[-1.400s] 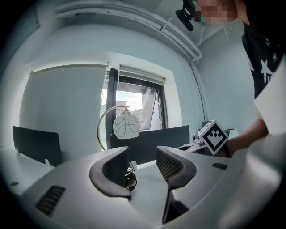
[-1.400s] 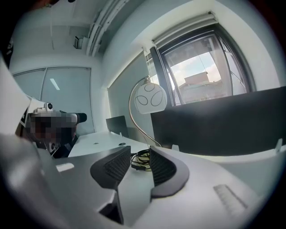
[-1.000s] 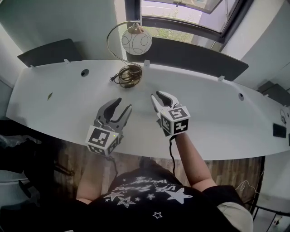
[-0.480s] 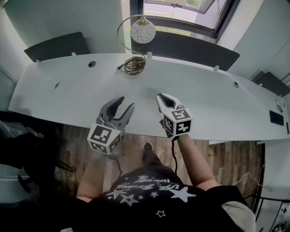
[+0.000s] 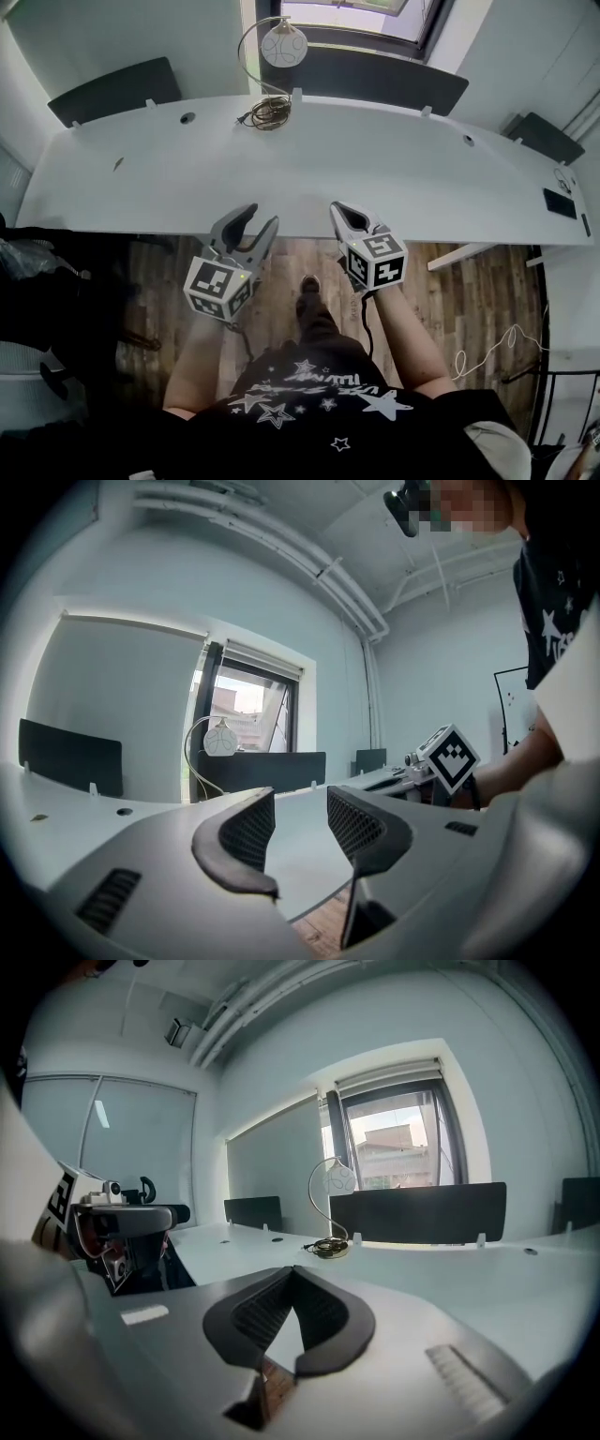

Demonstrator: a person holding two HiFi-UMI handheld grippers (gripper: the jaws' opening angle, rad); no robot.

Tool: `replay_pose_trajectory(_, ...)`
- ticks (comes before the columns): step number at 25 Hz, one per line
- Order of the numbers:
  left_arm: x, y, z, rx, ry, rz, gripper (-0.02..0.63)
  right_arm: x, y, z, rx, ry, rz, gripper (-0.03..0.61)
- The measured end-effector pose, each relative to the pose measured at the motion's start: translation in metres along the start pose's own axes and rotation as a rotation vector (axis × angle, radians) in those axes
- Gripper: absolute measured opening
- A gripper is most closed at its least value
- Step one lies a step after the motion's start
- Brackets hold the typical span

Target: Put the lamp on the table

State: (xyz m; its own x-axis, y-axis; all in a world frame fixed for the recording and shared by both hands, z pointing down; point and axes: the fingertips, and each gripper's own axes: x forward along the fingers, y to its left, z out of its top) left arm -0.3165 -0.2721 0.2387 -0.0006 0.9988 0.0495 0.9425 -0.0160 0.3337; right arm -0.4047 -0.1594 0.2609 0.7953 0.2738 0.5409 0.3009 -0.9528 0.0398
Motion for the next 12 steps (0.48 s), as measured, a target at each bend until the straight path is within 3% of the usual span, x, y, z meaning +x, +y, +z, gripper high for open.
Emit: replay_pose_trajectory(12, -0.002, -0.064, -0.016, -0.035, 0.015, -0.126, 0.176, -0.089, -0.011, -0.024, 0.034, -0.007, -0.146, 0.002)
